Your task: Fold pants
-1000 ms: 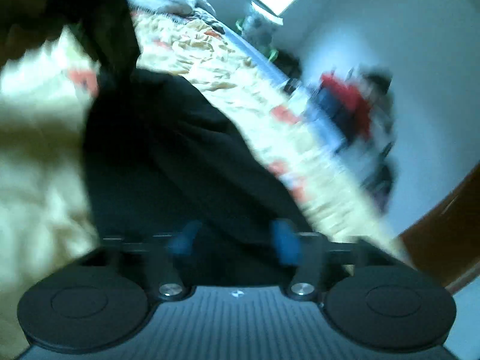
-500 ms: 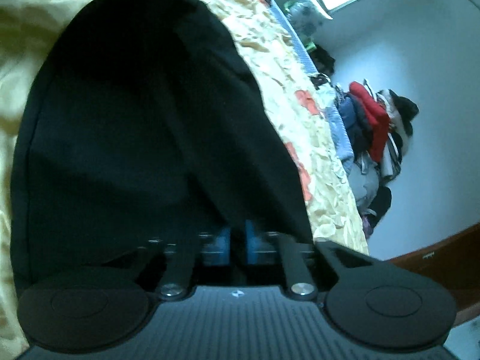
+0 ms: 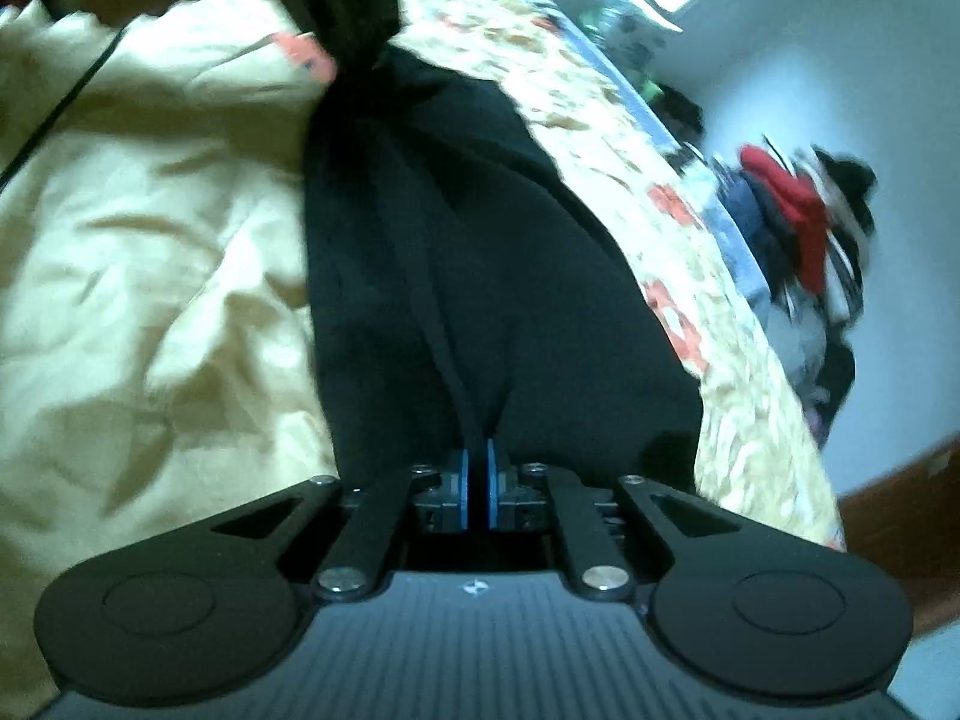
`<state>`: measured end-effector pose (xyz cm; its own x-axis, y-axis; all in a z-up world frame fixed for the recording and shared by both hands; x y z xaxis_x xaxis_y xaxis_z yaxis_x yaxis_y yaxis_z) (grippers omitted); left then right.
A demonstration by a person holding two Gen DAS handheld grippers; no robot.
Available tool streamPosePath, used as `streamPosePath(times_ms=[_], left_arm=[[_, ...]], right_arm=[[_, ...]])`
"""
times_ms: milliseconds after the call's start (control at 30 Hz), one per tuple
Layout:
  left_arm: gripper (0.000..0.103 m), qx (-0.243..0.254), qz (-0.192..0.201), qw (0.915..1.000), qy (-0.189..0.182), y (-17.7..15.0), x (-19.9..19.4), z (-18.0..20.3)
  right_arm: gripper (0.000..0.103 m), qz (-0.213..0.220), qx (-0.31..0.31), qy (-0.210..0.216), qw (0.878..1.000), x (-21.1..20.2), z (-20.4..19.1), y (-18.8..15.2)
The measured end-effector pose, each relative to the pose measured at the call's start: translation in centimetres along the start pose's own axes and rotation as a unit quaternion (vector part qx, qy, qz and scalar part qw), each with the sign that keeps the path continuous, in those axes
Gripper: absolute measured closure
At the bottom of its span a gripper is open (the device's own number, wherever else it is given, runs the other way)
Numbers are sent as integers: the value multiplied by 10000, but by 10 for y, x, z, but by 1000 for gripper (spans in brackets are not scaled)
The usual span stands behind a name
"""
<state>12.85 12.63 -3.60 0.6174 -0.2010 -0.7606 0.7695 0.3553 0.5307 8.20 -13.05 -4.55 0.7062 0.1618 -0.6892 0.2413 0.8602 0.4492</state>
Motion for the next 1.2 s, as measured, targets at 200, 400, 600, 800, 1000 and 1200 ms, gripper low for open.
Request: streamPosePath(times_ms=[200, 400, 600, 800, 1000, 1200], left_arm=[[48, 717, 344, 9936, 804, -8, -31, 17], [40, 1484, 506, 9849, 736, -18, -42, 65], [37, 2475, 229, 9685, 119, -48, -25, 137], [32, 3363, 171, 9414, -207, -88, -9, 200], [30, 3497, -3, 9361, -384, -105, 5, 225], [29, 3503, 11, 9362, -293, -108, 6, 228]], right_arm=[[42, -17, 2031, 462, 9781, -37, 34, -42], [4, 51, 4870, 408, 8724, -85, 99, -155], [3, -469, 6773, -763, 7302, -131, 155, -291], [3, 573, 8278, -794, 5524, -173, 147, -409], [3, 977, 8336, -686, 5393, -168, 139, -430], [81, 943, 8488, -831, 5135, -155, 154, -448]])
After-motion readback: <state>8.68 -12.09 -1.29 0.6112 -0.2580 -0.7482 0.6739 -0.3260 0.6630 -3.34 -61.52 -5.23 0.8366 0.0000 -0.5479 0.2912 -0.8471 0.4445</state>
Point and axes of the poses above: each gripper's, at about its wrist camera, not at the fingertips, and x roughly the way its jaws point, z to its right, y to its top, the point moved 4 cm from there along x, roughly the way its jaws point, and after that the axes turned 6 degrees about -z, right-handed, at the moved point
